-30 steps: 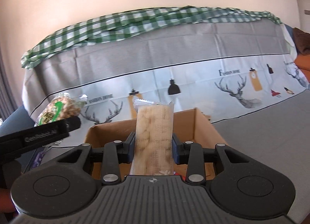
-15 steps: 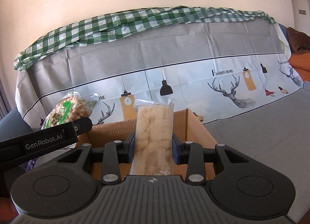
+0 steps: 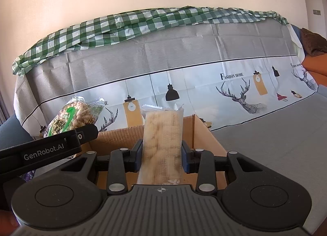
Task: Organize snacks
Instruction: 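Hold the peanut tub and cracker pack above the open box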
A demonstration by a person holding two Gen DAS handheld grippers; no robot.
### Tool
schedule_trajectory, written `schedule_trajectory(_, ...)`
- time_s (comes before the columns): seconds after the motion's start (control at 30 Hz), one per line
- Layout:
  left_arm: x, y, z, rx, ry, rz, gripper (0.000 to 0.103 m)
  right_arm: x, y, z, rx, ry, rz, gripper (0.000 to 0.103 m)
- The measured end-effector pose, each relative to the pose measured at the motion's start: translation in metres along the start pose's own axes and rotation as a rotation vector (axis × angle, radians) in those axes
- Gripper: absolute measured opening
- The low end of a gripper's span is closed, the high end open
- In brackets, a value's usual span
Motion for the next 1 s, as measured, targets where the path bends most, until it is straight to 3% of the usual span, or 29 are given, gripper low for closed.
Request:
schedule_trajectory(0.87, 0.0006, -0.0002, 0.0014, 0.033, -0.006, 0.007, 0.084, 0.0013, -0.0009, -0.0004, 0.003, -0.005, 0.002, 0.038)
schedule_trajectory(1.0, 0.0013, -0.0007, 0.0045, 0.051, 0.019, 0.003, 0.089, 0.0028, 0.0004, 0.0032, 0.003, 0.02, -0.009, 0.038)
Point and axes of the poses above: each gripper's, at about its wrist camera, not at the fingertips, and z roughly the way its jaws point, y to its left, x to its underside, the point moved 2 cm from there along z, roughly the way its jaws point
